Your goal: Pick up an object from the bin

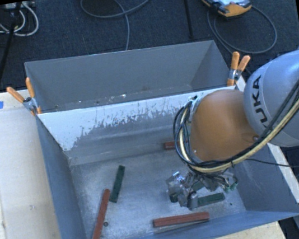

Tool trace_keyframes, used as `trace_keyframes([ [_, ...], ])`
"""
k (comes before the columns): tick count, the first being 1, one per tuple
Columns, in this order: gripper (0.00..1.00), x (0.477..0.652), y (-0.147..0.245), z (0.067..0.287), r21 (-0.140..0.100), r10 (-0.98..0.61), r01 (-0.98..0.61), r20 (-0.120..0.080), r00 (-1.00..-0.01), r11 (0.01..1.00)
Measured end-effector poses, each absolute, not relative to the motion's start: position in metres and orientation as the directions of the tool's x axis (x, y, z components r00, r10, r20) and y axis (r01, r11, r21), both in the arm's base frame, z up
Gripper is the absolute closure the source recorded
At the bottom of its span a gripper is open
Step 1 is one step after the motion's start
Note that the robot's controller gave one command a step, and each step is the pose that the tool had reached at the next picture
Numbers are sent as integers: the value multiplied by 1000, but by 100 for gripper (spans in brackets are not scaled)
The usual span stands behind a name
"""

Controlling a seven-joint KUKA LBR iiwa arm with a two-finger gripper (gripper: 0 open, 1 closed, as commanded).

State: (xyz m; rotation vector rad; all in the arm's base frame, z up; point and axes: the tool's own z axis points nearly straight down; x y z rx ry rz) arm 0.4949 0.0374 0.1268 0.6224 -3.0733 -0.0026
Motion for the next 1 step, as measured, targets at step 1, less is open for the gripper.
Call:
trace_keyframes([
  [1, 100, 489, 89, 225, 1, -387, -387, 0, -922, 922],
])
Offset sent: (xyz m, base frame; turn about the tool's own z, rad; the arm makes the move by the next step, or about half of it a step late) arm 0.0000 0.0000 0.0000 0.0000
